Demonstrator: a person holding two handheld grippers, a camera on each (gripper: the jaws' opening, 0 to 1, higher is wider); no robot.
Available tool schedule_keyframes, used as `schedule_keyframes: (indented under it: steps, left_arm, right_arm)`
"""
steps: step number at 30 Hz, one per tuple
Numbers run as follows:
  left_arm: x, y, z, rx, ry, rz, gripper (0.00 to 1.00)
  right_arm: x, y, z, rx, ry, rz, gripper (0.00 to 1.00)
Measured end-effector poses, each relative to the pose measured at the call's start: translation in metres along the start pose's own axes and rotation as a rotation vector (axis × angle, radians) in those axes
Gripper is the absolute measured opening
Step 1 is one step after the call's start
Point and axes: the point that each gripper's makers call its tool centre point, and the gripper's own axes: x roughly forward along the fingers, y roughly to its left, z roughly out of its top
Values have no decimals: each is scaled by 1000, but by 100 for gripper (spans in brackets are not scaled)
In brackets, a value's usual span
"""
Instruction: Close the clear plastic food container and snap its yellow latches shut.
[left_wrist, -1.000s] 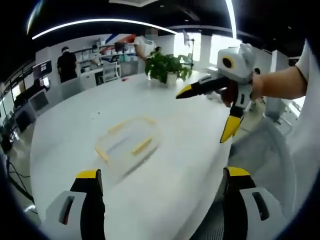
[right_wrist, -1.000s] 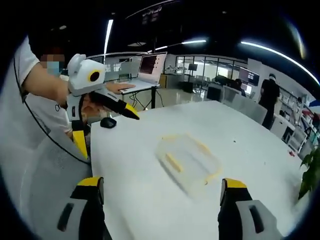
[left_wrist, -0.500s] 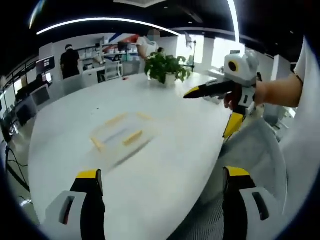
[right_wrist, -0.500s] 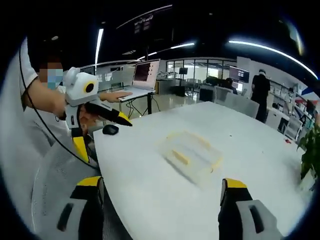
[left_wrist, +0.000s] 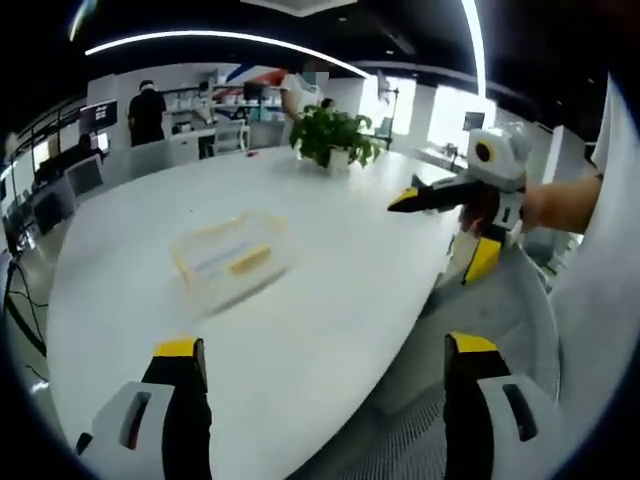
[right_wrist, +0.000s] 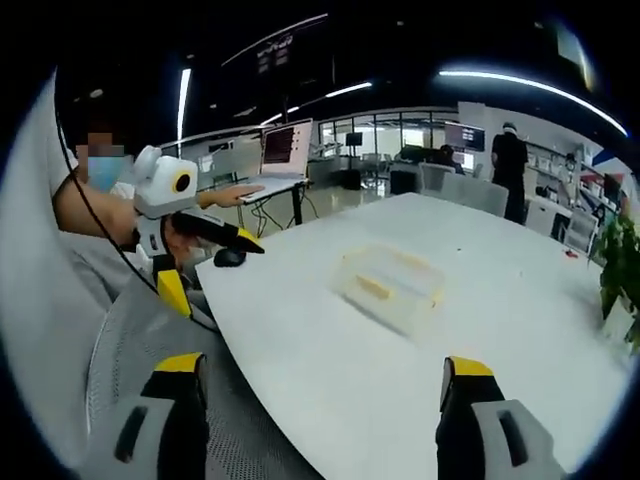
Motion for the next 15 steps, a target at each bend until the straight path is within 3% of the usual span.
schedule_keyframes:
  steps: [15]
  left_arm:
    - [-7, 4, -3, -18, -12, 24, 96]
  right_arm:
    - [1, 2, -5, 0, 3, 3, 96]
